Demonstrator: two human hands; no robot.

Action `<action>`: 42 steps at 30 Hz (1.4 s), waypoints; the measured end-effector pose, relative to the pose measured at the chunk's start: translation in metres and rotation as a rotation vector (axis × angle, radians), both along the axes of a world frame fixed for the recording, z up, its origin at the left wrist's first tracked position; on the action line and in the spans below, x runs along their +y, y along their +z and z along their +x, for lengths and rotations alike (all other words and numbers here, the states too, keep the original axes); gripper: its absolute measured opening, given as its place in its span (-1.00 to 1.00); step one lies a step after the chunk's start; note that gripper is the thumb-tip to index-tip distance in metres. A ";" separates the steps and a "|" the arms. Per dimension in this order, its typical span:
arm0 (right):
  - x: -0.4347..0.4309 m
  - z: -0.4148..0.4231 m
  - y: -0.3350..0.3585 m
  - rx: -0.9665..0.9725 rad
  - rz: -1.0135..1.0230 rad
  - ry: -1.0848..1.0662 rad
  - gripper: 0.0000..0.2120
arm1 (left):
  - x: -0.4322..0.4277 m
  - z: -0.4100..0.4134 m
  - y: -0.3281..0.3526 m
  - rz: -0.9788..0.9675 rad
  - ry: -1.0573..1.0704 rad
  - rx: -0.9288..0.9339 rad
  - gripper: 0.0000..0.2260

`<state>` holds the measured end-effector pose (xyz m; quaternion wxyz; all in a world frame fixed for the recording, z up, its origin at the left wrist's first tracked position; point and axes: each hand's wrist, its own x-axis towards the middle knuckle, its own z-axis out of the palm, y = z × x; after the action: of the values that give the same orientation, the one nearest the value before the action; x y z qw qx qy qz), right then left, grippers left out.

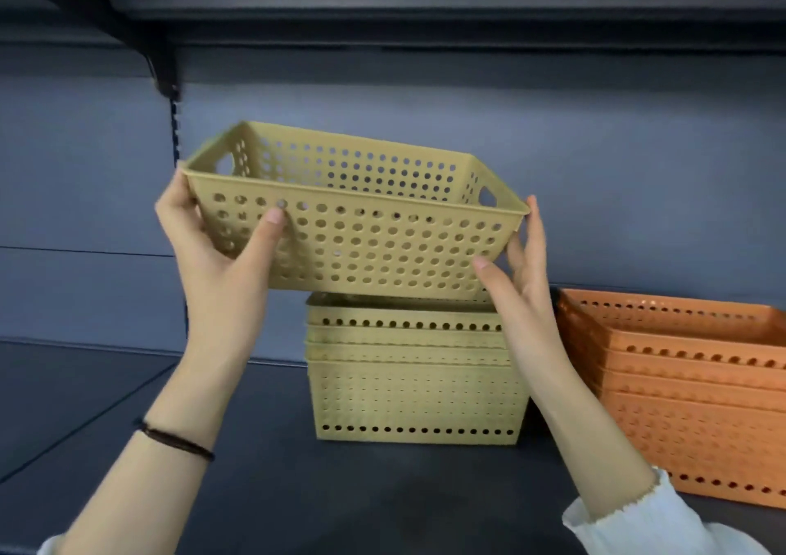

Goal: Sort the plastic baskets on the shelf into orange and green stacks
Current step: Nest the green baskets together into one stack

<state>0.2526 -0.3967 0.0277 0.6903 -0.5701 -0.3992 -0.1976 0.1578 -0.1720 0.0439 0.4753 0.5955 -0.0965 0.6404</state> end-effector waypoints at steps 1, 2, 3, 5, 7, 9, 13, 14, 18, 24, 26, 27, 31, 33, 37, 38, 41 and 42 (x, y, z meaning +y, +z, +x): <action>-0.009 0.007 -0.001 -0.003 0.010 -0.013 -0.21 | -0.009 0.009 -0.004 -0.019 -0.029 0.020 -0.46; -0.016 0.013 -0.002 -0.003 0.022 -0.026 -0.20 | -0.017 0.018 -0.007 -0.038 -0.051 0.039 -0.47; -0.023 0.018 -0.002 -0.002 0.032 -0.037 -0.21 | -0.025 0.026 -0.010 -0.051 -0.068 0.056 -0.47; -0.035 0.026 -0.004 -0.008 0.043 -0.057 -0.22 | -0.036 0.041 -0.017 -0.068 -0.075 0.088 -0.49; -0.043 0.034 -0.009 0.005 0.042 -0.075 -0.22 | -0.041 0.054 -0.025 -0.091 -0.083 0.133 -0.50; -0.048 0.042 -0.014 0.038 0.021 -0.077 -0.22 | -0.044 0.063 -0.033 -0.118 -0.090 0.173 -0.47; -0.051 0.047 -0.018 0.052 -0.062 -0.061 -0.21 | -0.039 0.069 -0.043 -0.124 0.003 0.218 -0.48; -0.051 0.047 -0.018 0.060 -0.077 -0.055 -0.21 | -0.037 0.069 -0.044 -0.121 0.030 0.225 -0.51; -0.052 0.051 -0.025 0.112 -0.205 -0.038 -0.20 | -0.026 0.070 -0.053 -0.125 0.126 0.286 -0.51; -0.037 0.050 -0.052 0.175 -0.098 -0.262 -0.39 | -0.019 0.071 -0.086 -0.131 0.153 0.323 -0.71; -0.030 0.050 -0.059 0.223 -0.016 -0.279 -0.20 | -0.016 0.071 -0.095 -0.125 0.174 0.303 -0.69; -0.027 0.050 -0.063 0.238 0.029 -0.270 -0.18 | -0.015 0.071 -0.099 -0.157 0.118 0.286 -0.64; -0.027 0.053 -0.078 0.169 0.119 -0.303 -0.31 | 0.001 0.079 -0.112 -0.357 -0.197 0.380 -0.39; -0.029 0.055 -0.085 0.161 0.124 -0.326 -0.35 | 0.007 0.081 -0.123 -0.340 -0.295 0.488 -0.17; -0.032 0.066 -0.099 0.368 0.089 -0.276 -0.37 | 0.000 0.079 -0.137 -0.186 -0.397 0.598 -0.11; -0.031 0.068 -0.102 0.437 0.044 -0.224 -0.31 | -0.002 0.078 -0.138 -0.188 -0.414 0.590 -0.13; -0.030 0.065 -0.107 0.540 0.029 -0.134 -0.31 | -0.007 0.072 -0.135 -0.235 -0.476 0.560 -0.15; -0.029 0.061 -0.103 0.562 0.045 -0.128 -0.36 | -0.009 0.068 -0.134 -0.229 -0.483 0.562 -0.17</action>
<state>0.3139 -0.4262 -0.0757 0.7725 -0.6111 -0.1510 -0.0841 0.2258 -0.1810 -0.0899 0.6837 0.6509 -0.0279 0.3287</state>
